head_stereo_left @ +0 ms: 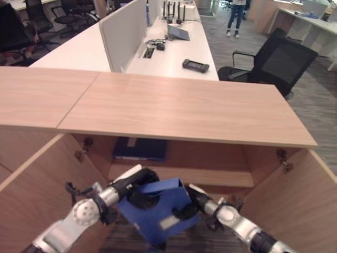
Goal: Put the empty folder in the office cabinet
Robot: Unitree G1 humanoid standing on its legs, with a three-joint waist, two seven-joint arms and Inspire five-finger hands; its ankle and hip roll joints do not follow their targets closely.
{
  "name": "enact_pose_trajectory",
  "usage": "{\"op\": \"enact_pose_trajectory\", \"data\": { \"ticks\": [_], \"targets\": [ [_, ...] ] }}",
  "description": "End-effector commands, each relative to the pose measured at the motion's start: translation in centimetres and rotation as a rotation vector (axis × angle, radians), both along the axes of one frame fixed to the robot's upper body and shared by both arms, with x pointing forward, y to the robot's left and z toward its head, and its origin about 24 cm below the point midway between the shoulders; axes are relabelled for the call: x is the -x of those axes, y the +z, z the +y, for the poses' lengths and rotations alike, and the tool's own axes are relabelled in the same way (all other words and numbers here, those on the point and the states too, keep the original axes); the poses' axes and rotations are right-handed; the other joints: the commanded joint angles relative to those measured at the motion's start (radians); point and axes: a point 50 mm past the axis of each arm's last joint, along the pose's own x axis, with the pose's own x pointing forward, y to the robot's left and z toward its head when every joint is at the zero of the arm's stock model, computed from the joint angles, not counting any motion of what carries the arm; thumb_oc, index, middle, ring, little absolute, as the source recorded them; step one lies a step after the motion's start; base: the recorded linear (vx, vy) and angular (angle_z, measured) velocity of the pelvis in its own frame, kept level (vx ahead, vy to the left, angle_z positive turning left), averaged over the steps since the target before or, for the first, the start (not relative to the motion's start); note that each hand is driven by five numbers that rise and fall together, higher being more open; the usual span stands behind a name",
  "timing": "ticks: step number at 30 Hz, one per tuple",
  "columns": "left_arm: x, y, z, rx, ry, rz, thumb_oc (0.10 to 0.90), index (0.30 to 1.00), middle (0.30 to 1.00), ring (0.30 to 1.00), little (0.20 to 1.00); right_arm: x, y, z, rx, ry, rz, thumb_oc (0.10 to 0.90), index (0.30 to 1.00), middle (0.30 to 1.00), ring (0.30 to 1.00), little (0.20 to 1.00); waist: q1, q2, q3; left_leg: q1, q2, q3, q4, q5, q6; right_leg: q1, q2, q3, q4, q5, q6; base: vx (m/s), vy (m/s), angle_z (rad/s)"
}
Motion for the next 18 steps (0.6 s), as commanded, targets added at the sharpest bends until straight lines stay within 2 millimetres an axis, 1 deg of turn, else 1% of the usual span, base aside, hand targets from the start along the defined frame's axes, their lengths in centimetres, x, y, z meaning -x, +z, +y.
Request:
{"op": "enact_pose_trajectory", "data": {
  "ticks": [1,3,5,6,8,9,12,14,15,16,17,18],
  "targets": [
    [-0.9,8.0,-8.1,0.642,-0.275,-0.295,0.439,0.359,0.359,0.359,0.359,1.5,3.7,9.9,-0.524,0.119,0.19,0.4,0.3,0.3,0.3,0.3,-0.015,-0.006,-0.056,0.005,0.009,-0.03,-0.01,-0.094,0.018,-0.058,-0.017,-0.039,0.046,0.005,0.008,0.0,0.0,0.0],
    [-1.0,7.8,-8.1,0.641,-0.277,-0.283,0.445,0.368,0.368,0.368,0.368,1.6,3.5,10.0,-0.535,0.11,0.221,0.4,0.3,0.3,0.3,0.3,-0.011,-0.008,-0.055,0.004,0.009,-0.031,-0.01,-0.093,0.017,-0.059,-0.017,-0.04,0.047,0.006,0.008,0.0,0.0,0.0],
    [-1.2,7.2,-8.1,0.638,-0.272,-0.25,0.482,0.422,0.422,0.422,0.422,2.2,3.0,10.0,-0.551,0.108,0.28,0.4,0.3,0.3,0.3,0.3,-0.006,-0.012,-0.051,-0.001,0.007,-0.032,-0.01,-0.092,0.017,-0.063,-0.018,-0.042,0.049,0.007,0.01,0.0,0.0,0.0],
    [-1.2,7.0,-8.1,0.637,-0.269,-0.237,0.532,0.498,0.498,0.498,0.498,2.4,2.7,9.9,-0.554,0.11,0.306,0.4,0.3,0.3,0.3,0.3,-0.004,-0.014,-0.05,-0.002,0.007,-0.034,-0.01,-0.092,0.017,-0.064,-0.018,-0.043,0.05,0.008,0.011,0.0,0.0,0.0],
    [-1.3,6.6,-8.0,0.631,-0.26,-0.222,0.576,0.564,0.564,0.564,0.564,2.6,2.3,9.6,-0.552,0.1,0.326,0.4,0.3,0.3,0.3,0.3,-0.001,-0.016,-0.05,-0.004,0.007,-0.036,-0.01,-0.091,0.016,-0.065,-0.018,-0.045,0.05,0.008,0.011,0.01,0.0,0.02],
    [-1.4,6.3,-7.8,0.621,-0.249,-0.215,0.8,0.9,0.9,0.9,0.9,2.6,2.0,9.1,-0.538,0.088,0.33,0.4,0.3,0.3,0.3,0.3,0.001,-0.017,-0.05,-0.005,0.006,-0.036,-0.01,-0.091,0.016,-0.066,-0.019,-0.047,0.049,0.008,0.012,0.01,0.002,0.03],
    [-1.3,5.2,-6.4,0.603,-0.165,-0.185,0.8,0.9,0.9,0.9,0.9,2.8,1.0,7.2,-0.494,0.036,0.341,0.4,0.3,0.3,0.3,0.3,0.005,-0.021,-0.048,-0.008,0.006,-0.036,-0.01,-0.093,0.015,-0.066,-0.022,-0.051,0.048,0.008,0.014,0.0,0.0,0.0],
    [-0.9,2.6,-3.5,0.56,0.028,-0.129,0.8,0.9,0.9,0.9,0.9,3.0,-1.7,3.5,-0.422,-0.159,0.393,0.4,0.3,0.3,0.3,0.3,0.018,-0.022,-0.041,-0.008,0.005,-0.037,-0.009,-0.098,0.015,-0.063,-0.023,-0.055,0.044,0.007,0.015,0.02,0.0,-0.01],
    [-0.7,1.8,-2.6,0.539,0.091,-0.113,0.8,0.9,0.9,0.9,0.9,3.0,-2.3,2.2,-0.398,-0.223,0.401,0.4,0.3,0.3,0.3,0.3,0.02,-0.023,-0.039,-0.011,0.004,-0.039,-0.01,-0.096,0.015,-0.065,-0.023,-0.058,0.043,0.008,0.016,0.02,0.001,-0.03],
    [-0.5,1.4,-1.9,0.509,0.125,-0.108,0.8,0.9,0.9,0.9,0.9,2.9,-2.8,1.1,-0.375,-0.265,0.399,0.4,0.3,0.3,0.3,0.3,0.021,-0.024,-0.039,-0.014,0.003,-0.039,-0.009,-0.096,0.015,-0.067,-0.023,-0.058,0.042,0.008,0.016,0.0,0.005,-0.05],
    [-0.5,1.4,-1.9,0.509,0.125,-0.108,0.8,0.9,0.9,0.9,0.9,2.9,-2.7,1.0,-0.375,-0.265,0.399,0.4,0.3,0.3,0.3,0.3,0.019,-0.024,-0.04,-0.017,0.002,-0.041,-0.01,-0.092,0.016,-0.069,-0.024,-0.06,0.041,0.011,0.017,0.0,0.0,0.0],
    [0.8,0.1,0.4,0.471,0.245,-0.069,0.8,0.9,0.9,0.9,0.9,3.7,-3.7,-2.0,-0.33,-0.371,0.409,0.4,0.3,0.3,0.3,0.3,0.023,-0.025,-0.034,-0.02,0.002,-0.041,-0.009,-0.095,0.016,-0.07,-0.023,-0.06,0.04,0.01,0.018,0.0,0.001,0.06]
  ]
}}
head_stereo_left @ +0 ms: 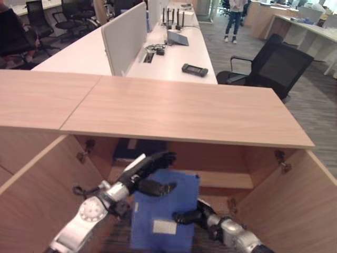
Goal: Put the empty folder in the office cabinet
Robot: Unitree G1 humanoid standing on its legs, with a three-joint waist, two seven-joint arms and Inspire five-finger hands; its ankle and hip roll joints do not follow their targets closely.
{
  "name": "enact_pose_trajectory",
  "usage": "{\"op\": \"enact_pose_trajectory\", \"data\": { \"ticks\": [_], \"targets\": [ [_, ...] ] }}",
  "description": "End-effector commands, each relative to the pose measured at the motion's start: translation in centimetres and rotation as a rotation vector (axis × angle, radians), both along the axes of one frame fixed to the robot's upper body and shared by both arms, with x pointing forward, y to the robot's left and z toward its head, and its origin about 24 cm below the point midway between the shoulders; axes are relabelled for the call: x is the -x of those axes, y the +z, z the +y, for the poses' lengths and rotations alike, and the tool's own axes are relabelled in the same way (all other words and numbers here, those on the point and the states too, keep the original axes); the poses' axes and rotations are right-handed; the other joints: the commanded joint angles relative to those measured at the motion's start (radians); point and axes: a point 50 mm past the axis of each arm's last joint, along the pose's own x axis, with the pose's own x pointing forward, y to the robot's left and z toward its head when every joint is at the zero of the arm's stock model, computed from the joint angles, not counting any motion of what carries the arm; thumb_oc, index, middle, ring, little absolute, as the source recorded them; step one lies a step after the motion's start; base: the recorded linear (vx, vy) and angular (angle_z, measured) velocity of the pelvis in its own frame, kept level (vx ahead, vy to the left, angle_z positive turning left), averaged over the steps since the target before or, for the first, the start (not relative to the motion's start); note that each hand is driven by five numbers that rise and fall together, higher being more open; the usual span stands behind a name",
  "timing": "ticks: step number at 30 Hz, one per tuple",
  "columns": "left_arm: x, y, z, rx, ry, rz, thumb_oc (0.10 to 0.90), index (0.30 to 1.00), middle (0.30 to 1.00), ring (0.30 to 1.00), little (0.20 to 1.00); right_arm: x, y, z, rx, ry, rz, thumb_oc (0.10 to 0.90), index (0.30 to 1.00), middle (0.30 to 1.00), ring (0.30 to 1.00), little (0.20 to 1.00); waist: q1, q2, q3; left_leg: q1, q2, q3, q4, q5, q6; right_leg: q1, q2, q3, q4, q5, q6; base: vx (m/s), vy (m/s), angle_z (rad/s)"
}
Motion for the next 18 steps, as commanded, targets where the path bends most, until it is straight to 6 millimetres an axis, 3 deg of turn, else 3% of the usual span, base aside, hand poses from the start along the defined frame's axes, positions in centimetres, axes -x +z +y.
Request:
{"op": "enact_pose_trajectory", "data": {
  "ticks": [1,5,6,7,12,15,17,18],
  "targets": [
    [0.8,1.1,2.7,-0.027,0.123,-0.057,0.8,0.9,0.9,0.9,0.9,0.1,0.9,-0.5,-0.038,0.036,-0.052,0.4,0.3,0.3,0.3,0.3,0.019,-0.031,-0.009,-0.011,0.007,-0.035,-0.008,-0.093,0.015,-0.064,-0.02,-0.049,0.033,0.008,0.013,0.01,-0.004,0.1],
    [3.1,-1.0,5.0,-0.041,0.255,0.041,0.8,0.9,0.9,0.9,0.9,1.7,0.1,-2.7,-0.015,-0.045,-0.001,0.4,0.3,0.3,0.3,0.3,0.015,-0.03,-0.01,-0.017,0.004,-0.038,-0.007,-0.095,0.017,-0.066,-0.02,-0.051,0.027,0.009,0.013,0.0,0.005,0.04],
    [4.4,-2.7,6.4,-0.063,0.366,0.112,0.8,0.9,0.9,0.9,0.9,2.6,-0.2,-3.9,-0.018,-0.116,0.021,0.4,0.3,0.3,0.3,0.3,0.011,-0.03,-0.009,-0.02,0.004,-0.038,-0.007,-0.096,0.019,-0.068,-0.02,-0.052,0.025,0.008,0.012,0.0,0.007,0.04],
    [4.4,-2.7,6.4,-0.063,0.366,0.112,0.8,0.9,0.9,0.9,0.9,2.6,-0.2,-3.9,-0.017,-0.116,0.021,0.4,0.3,0.3,0.3,0.3,0.011,-0.03,-0.01,-0.021,0.004,-0.038,-0.007,-0.096,0.019,-0.068,-0.02,-0.052,0.025,0.008,0.012,0.0,0.012,0.04],
    [8.1,-8.6,8.0,-0.045,0.615,0.366,0.8,0.9,0.9,0.9,0.9,3.3,-0.5,-5.9,-0.011,-0.269,0.06,0.4,0.3,0.3,0.3,0.3,-0.003,-0.025,-0.005,-0.029,0.004,-0.037,-0.004,-0.097,0.023,-0.077,-0.02,-0.053,0.024,0.007,0.011,0.0,0.004,0.03],
    [10.6,-12.4,8.1,-0.023,0.736,0.552,0.8,0.9,0.9,0.9,0.9,2.5,-0.5,-6.2,-0.029,-0.357,0.066,0.4,0.3,0.3,0.3,0.3,-0.008,-0.016,0.005,-0.04,0.001,-0.035,-0.002,-0.096,0.026,-0.089,-0.02,-0.052,0.023,0.01,0.012,-0.01,0.047,-0.01],
    [11.1,-13.1,8.2,-0.044,0.743,0.595,0.8,0.9,0.9,0.9,0.9,2.0,-0.3,-6.1,-0.045,-0.38,0.059,0.4,0.3,0.3,0.3,0.3,-0.01,-0.015,0.008,-0.044,0.001,-0.032,-0.001,-0.096,0.027,-0.095,-0.02,-0.047,0.022,0.011,0.012,-0.03,0.049,-0.03],
    [12.3,-14.7,7.9,-0.064,0.745,0.694,0.8,0.9,0.9,0.9,0.9,1.1,0.0,-5.6,-0.092,-0.424,0.048,0.4,0.3,0.3,0.3,0.3,-0.014,-0.01,0.01,-0.05,0.002,-0.025,0.0,-0.096,0.03,-0.106,-0.021,-0.04,0.021,0.016,0.015,-0.03,0.068,-0.02]
  ]
}}
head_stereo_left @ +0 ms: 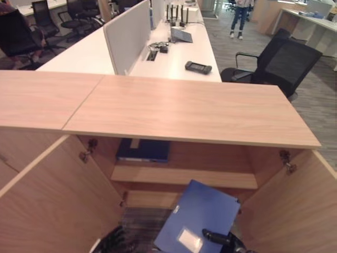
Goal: Put the empty folder in the office cabinet
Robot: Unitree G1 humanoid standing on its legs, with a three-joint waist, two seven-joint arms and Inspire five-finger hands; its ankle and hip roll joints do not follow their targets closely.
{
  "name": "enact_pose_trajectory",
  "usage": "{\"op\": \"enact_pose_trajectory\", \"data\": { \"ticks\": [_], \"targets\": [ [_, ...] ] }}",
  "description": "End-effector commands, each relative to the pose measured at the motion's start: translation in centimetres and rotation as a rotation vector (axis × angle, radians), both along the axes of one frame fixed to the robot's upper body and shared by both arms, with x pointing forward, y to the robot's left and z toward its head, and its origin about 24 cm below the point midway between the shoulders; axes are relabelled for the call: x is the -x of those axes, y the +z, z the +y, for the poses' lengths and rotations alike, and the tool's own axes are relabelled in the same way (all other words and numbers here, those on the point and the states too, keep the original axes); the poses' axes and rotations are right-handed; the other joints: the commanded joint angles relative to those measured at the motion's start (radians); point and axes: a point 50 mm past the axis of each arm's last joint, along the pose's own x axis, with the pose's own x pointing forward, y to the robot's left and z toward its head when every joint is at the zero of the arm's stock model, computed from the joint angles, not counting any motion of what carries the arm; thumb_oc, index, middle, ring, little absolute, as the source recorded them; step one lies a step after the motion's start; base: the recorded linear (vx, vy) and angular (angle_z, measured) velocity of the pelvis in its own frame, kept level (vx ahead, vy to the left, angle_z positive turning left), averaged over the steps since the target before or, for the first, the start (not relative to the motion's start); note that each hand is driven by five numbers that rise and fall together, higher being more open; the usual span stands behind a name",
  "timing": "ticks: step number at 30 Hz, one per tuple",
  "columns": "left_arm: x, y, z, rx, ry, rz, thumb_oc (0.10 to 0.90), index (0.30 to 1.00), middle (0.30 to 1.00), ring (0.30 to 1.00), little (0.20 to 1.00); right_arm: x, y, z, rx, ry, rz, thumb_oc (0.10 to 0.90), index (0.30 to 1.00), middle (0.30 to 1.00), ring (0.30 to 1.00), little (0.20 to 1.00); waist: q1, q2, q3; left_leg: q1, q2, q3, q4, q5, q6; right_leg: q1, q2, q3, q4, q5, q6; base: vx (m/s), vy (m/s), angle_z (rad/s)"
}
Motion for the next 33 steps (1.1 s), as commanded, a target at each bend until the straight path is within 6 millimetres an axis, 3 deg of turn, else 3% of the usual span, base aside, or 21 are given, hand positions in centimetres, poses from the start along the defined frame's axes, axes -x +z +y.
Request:
{"op": "enact_pose_trajectory", "data": {
  "ticks": [1,3,4,6,7,8,9,10,11,12,13,18,20,23,24,28,33],
  "targets": [
    [-2.4,0.5,1.4,-0.059,-0.048,-0.049,0.8,0.9,0.9,0.9,0.9,-6.5,3.3,1.8,-0.127,-0.076,-0.243,0.4,0.3,0.3,0.3,0.3,-0.014,-0.026,0.012,-0.002,0.0,-0.002,0.0,-0.089,0.031,-0.068,-0.026,-0.019,0.025,0.028,0.018,-0.04,0.104,-0.04],
    [-1.8,-0.4,1.0,-0.04,-0.033,0.002,0.8,0.9,0.9,0.9,0.9,-7.1,3.6,2.1,-0.154,-0.104,-0.26,0.4,0.3,0.3,0.3,0.3,-0.02,-0.025,0.007,-0.008,-0.002,0.003,-0.001,-0.088,0.034,-0.078,-0.028,-0.015,0.024,0.032,0.021,-0.03,0.132,-0.22],
    [0.5,-3.3,-0.6,0.022,0.04,0.185,0.8,0.9,0.9,0.9,0.9,-8.6,4.5,3.5,-0.273,-0.203,-0.306,0.4,0.3,0.3,0.3,0.3,-0.041,-0.023,0.014,-0.041,-0.022,0.036,0.053,-0.105,0.04,-0.099,-0.05,-0.003,0.037,0.036,0.028,-0.11,0.221,-0.27],
    [0.5,-4.0,-1.3,0.041,0.053,0.224,0.8,0.9,0.9,0.9,0.9,-9.1,4.9,3.7,-0.303,-0.242,-0.326,0.4,0.3,0.3,0.3,0.3,-0.052,-0.025,0.026,-0.093,-0.04,0.06,0.117,-0.109,0.036,-0.109,-0.066,-0.014,0.042,0.039,0.031,-0.15,0.217,-0.19],
    [1.7,-5.0,-3.1,0.091,0.082,0.311,0.8,0.9,0.9,0.9,0.9,-9.9,5.6,4.2,-0.361,-0.286,-0.357,0.4,0.3,0.3,0.3,0.3,-0.067,-0.016,0.035,-0.151,-0.05,0.137,0.174,-0.124,0.041,-0.134,-0.088,-0.017,0.05,0.05,0.036,-0.11,0.155,-0.04],
    [1.7,-5.0,-3.1,0.091,0.082,0.311,0.8,0.9,0.9,0.9,0.9,-9.9,5.6,4.2,-0.361,-0.286,-0.358,0.4,0.3,0.3,0.3,0.3,-0.067,-0.016,0.035,-0.152,-0.05,0.137,0.174,-0.125,0.041,-0.134,-0.088,-0.016,0.05,0.05,0.036,-0.05,0.355,0.04],
    [5.0,-5.5,-3.6,0.094,0.121,0.448,0.8,0.9,0.9,0.9,0.9,-10.4,6.3,4.9,-0.441,-0.331,-0.392,0.4,0.3,0.3,0.3,0.3,-0.075,0.003,0.006,-0.111,-0.052,0.152,0.113,-0.135,0.066,-0.138,-0.101,-0.007,0.047,0.056,0.048,0.06,0.201,0.09],
    [5.0,-5.5,-3.7,0.094,0.121,0.448,0.8,0.9,0.9,0.9,0.9,-10.4,6.3,4.9,-0.441,-0.331,-0.392,0.4,0.3,0.3,0.3,0.3,-0.075,0.003,0.007,-0.11,-0.052,0.152,0.113,-0.135,0.066,-0.138,-0.101,-0.007,0.047,0.056,0.048,0.13,0.403,-0.19],
    [7.0,-5.5,-3.8,0.08,0.11,0.553,0.8,0.9,0.9,0.9,0.9,-10.3,6.6,5.2,-0.5,-0.389,-0.399,0.4,0.3,0.3,0.3,0.3,-0.091,0.01,-0.018,-0.083,-0.063,0.174,0.083,-0.14,0.081,-0.145,-0.124,0.011,0.048,0.061,0.063,0.07,0.202,-0.25],
    [7.0,-5.5,-3.8,0.08,0.11,0.553,0.8,0.9,0.9,0.9,0.9,-10.3,6.6,5.2,-0.5,-0.389,-0.399,0.4,0.3,0.3,0.3,0.3,-0.091,0.01,-0.018,-0.083,-0.063,0.174,0.083,-0.14,0.081,-0.145,-0.124,0.011,0.048,0.061,0.063,0.15,0.415,-0.38],
    [9.2,-5.4,-4.2,0.083,0.097,0.634,0.8,0.9,0.9,0.9,0.9,-10.1,6.9,5.6,-0.566,-0.447,-0.401,0.4,0.3,0.3,0.3,0.3,-0.096,0.015,-0.036,-0.056,-0.082,0.199,0.065,-0.152,0.1,-0.16,-0.151,0.036,0.061,0.07,0.081,0.08,0.214,-0.25],
    [11.6,-5.1,-4.5,0.097,0.094,0.699,0.8,0.9,0.9,0.9,0.9,-10.7,8.3,5.9,-0.635,-0.463,-0.458,0.4,0.3,0.3,0.3,0.3,-0.077,0.017,-0.035,-0.034,-0.102,0.244,0.056,-0.172,0.134,-0.204,-0.205,0.061,0.127,0.082,0.112,0.07,0.225,-0.32],
    [12.5,-4.8,-3.8,0.063,0.08,0.715,0.8,0.9,0.9,0.9,0.9,-11.8,9.8,6.7,-0.689,-0.444,-0.526,0.4,0.3,0.3,0.3,0.3,-0.046,0.009,-0.007,0.008,-0.096,0.285,0.032,-0.198,0.139,-0.24,-0.261,-0.003,0.203,0.113,0.148,0.05,0.118,-0.74],
    [12.3,-4.7,-3.0,0.033,0.085,0.712,0.8,0.9,0.9,0.9,0.9,-12.8,11.0,7.6,-0.726,-0.423,-0.563,0.4,0.3,0.3,0.3,0.3,-0.036,0.003,0.025,0.009,-0.086,0.319,0.038,-0.204,0.143,-0.278,-0.278,-0.045,0.216,0.16,0.156,-0.08,-0.001,-0.81],
    [11.3,-4.7,-2.4,0.015,0.084,0.68,0.8,0.9,0.9,0.9,0.9,-13.7,12.3,8.3,-0.752,-0.401,-0.597,0.4,0.3,0.3,0.3,0.3,-0.026,-0.001,0.062,-0.007,-0.076,0.336,0.056,-0.205,0.145,-0.322,-0.278,-0.069,0.209,0.193,0.16,-0.07,-0.039,-0.32],
    [9.0,-4.9,-1.7,-0.025,0.04,0.612,0.8,0.9,0.9,0.9,0.9,-14.9,13.9,8.3,-0.759,-0.401,-0.667,0.4,0.3,0.3,0.3,0.3,-0.01,-0.018,0.112,-0.047,-0.08,0.316,0.097,-0.211,0.147,-0.348,-0.275,-0.088,0.193,0.192,0.157,-0.06,-0.091,-0.1],
    [5.0,-5.0,-1.5,-0.087,-0.014,0.483,0.8,0.9,0.9,0.9,0.9,-18.2,18.1,7.5,-0.769,-0.475,-0.841,0.4,0.3,0.3,0.3,0.3,0.03,-0.018,0.176,-0.228,-0.094,0.266,0.235,-0.229,0.144,-0.487,-0.345,-0.102,0.326,0.163,0.147,-0.11,-0.077,0.43]
  ]
}}
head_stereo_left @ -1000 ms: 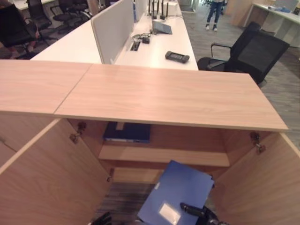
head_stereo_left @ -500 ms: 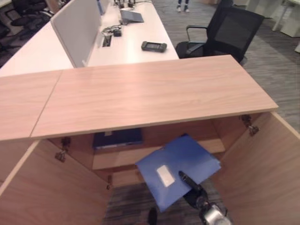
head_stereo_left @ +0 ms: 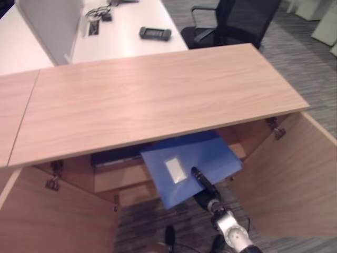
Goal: Put the empty folder in the office cabinet
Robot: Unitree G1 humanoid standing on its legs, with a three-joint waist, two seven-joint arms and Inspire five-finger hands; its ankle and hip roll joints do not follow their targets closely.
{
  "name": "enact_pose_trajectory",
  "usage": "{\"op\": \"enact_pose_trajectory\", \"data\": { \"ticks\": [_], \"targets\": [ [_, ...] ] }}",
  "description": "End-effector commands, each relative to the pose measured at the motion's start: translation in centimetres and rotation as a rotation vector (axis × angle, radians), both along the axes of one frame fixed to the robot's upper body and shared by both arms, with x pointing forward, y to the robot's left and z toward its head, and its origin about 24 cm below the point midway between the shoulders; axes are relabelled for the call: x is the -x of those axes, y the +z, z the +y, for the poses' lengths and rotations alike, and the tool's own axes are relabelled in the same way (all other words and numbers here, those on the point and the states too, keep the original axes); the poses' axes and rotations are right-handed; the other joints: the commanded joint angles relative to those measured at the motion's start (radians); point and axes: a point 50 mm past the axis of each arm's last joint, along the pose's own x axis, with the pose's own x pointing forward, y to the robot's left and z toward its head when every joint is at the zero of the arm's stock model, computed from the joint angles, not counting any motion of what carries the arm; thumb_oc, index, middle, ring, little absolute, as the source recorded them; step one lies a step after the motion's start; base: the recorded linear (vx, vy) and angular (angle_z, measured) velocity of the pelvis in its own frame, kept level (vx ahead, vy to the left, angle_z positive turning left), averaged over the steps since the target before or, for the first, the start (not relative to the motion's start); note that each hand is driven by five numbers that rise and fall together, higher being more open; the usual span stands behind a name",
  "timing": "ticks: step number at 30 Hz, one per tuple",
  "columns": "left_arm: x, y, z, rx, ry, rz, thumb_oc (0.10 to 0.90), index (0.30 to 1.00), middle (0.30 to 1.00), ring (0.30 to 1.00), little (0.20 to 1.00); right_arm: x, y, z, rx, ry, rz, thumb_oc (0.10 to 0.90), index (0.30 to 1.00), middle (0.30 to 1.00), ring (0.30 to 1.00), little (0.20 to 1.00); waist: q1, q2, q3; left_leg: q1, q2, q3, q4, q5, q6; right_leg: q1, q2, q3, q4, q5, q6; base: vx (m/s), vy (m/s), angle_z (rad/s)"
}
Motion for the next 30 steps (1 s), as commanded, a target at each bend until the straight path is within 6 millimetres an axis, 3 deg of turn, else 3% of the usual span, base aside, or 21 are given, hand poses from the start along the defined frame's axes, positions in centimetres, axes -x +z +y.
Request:
{"op": "enact_pose_trajectory", "data": {
  "ticks": [1,7,8,9,16,24,28,30],
  "targets": [
    [2.0,0.1,0.9,-0.075,-0.023,0.072,0.8,0.9,0.9,0.9,0.9,-4.8,9.2,0.1,-0.116,-0.116,-0.388,0.4,0.3,0.3,0.3,0.3,0.036,-0.006,0.039,-0.117,-0.038,-0.05,0.123,-0.143,0.035,-0.135,-0.09,0.009,0.106,0.05,0.045,-0.14,-0.093,0.3],
    [-0.6,0.1,0.3,-0.093,-0.119,0.006,0.8,0.9,0.9,0.9,0.9,-7.5,15.5,-2.8,-0.121,-0.295,-0.59,0.4,0.3,0.3,0.3,0.3,0.053,0.011,0.012,-0.416,-0.096,-0.105,0.341,-0.193,0.042,-0.334,-0.18,0.017,0.3,-0.024,0.035,-0.09,-0.073,0.5],
    [-0.7,0.1,0.3,-0.093,-0.121,0.005,0.8,0.9,0.9,0.9,0.9,-7.6,15.6,-2.9,-0.12,-0.297,-0.591,0.4,0.3,0.3,0.3,0.3,0.053,0.009,0.008,-0.427,-0.098,-0.105,0.349,-0.196,0.043,-0.345,-0.183,0.019,0.308,-0.027,0.036,-0.03,-0.041,0.57],
    [-1.2,0.1,0.0,-0.093,-0.137,-0.01,0.8,0.9,0.9,0.9,0.9,-7.7,17.2,-4.0,-0.126,-0.349,-0.649,0.4,0.3,0.3,0.3,0.3,0.056,0.018,-0.01,-0.521,-0.122,-0.116,0.423,-0.215,0.048,-0.418,-0.208,0.03,0.386,-0.067,0.026,-0.02,-0.033,0.47],
    [-1.7,0.0,-0.8,-0.097,-0.174,-0.019,0.8,0.9,0.9,0.9,0.9,-7.7,20.3,-6.9,-0.104,-0.463,-0.766,0.4,0.3,0.3,0.3,0.3,0.053,0.063,-0.05,-0.78,-0.173,-0.111,0.638,-0.257,0.052,-0.665,-0.281,0.12,0.639,-0.208,-0.027,0.0,0.0,0.31],
    [0.3,-0.4,-1.9,-0.085,-0.182,0.028,0.8,0.9,0.9,0.9,0.9,-7.4,19.6,-8.5,-0.065,-0.515,-0.739,0.4,0.3,0.3,0.3,0.3,0.041,0.099,-0.075,-0.886,-0.185,-0.07,0.791,-0.305,0.059,-0.822,-0.314,0.257,0.855,-0.327,-0.088,0.05,0.027,-0.01],
    [0.5,-0.3,-2.2,-0.069,-0.187,0.016,0.8,0.9,0.9,0.9,0.9,-9.1,22.2,-11.7,-0.039,-0.64,-0.737,0.4,0.3,0.3,0.3,0.3,0.059,0.108,-0.088,-0.893,-0.195,-0.045,0.797,-0.314,0.065,-0.867,-0.319,0.311,0.898,-0.346,-0.09,0.04,0.026,-0.07],
    [0.3,-0.3,-2.3,-0.064,-0.205,0.007,0.8,0.9,0.9,0.9,0.9,-9.9,24.6,-13.9,-0.012,-0.718,-0.745,0.4,0.3,0.3,0.3,0.3,0.071,0.111,-0.092,-0.9,-0.198,-0.04,0.8,-0.315,0.065,-0.882,-0.328,0.323,0.914,-0.355,-0.09,0.03,-0.014,-0.05]
  ]
}}
